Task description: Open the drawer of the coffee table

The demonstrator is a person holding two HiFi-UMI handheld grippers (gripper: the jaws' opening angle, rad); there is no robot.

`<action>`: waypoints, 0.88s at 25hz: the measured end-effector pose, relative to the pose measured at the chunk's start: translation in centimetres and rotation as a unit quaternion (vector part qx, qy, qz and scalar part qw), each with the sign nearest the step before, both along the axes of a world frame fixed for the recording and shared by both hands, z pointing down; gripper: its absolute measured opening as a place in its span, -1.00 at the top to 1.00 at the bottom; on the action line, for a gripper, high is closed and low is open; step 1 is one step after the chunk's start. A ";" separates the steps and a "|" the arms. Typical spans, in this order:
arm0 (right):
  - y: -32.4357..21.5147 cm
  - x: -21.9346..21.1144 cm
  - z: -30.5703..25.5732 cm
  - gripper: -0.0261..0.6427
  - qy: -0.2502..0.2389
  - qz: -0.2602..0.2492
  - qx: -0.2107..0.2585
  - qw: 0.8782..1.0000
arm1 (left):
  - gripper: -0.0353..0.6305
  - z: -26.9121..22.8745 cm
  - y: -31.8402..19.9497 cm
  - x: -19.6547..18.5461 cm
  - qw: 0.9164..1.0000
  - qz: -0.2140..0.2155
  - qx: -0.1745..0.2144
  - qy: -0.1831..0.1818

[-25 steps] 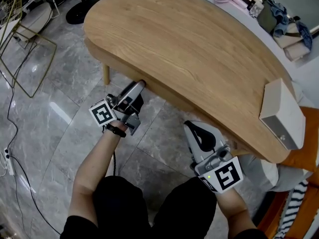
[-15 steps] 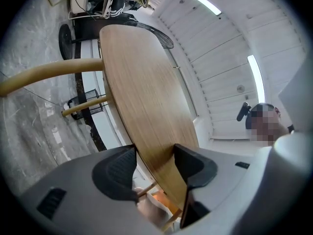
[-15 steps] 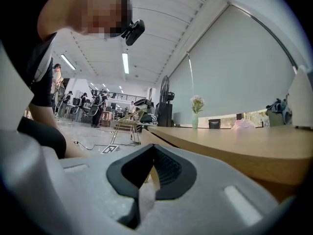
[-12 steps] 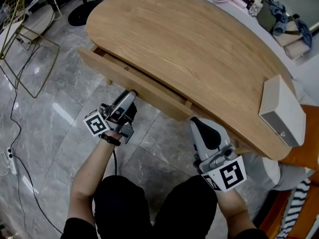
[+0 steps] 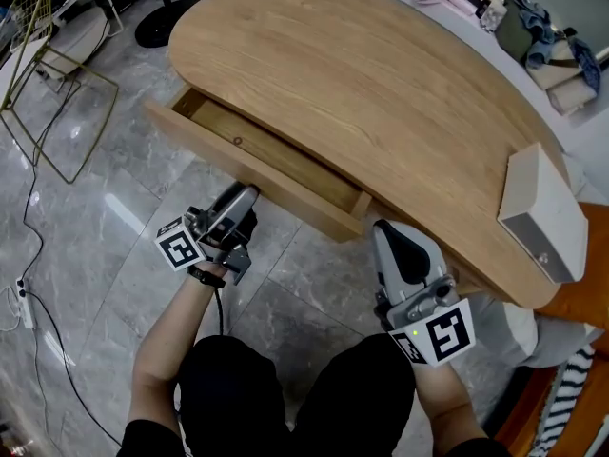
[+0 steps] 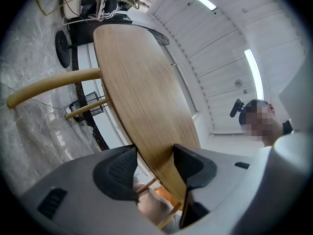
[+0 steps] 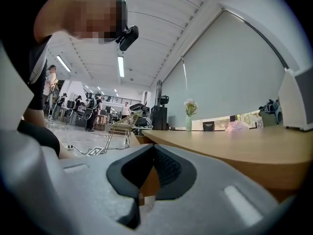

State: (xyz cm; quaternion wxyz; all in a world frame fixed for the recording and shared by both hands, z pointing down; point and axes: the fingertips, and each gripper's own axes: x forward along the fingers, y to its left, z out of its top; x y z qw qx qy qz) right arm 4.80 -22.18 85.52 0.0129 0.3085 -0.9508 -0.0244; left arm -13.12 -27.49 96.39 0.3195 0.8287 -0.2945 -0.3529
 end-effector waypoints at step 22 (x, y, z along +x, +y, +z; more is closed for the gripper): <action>-0.5 -0.8 0.3 0.91 -0.002 0.004 0.001 1.000 | 0.34 0.2 3.9 -1.1 1.000 0.003 0.022 0.005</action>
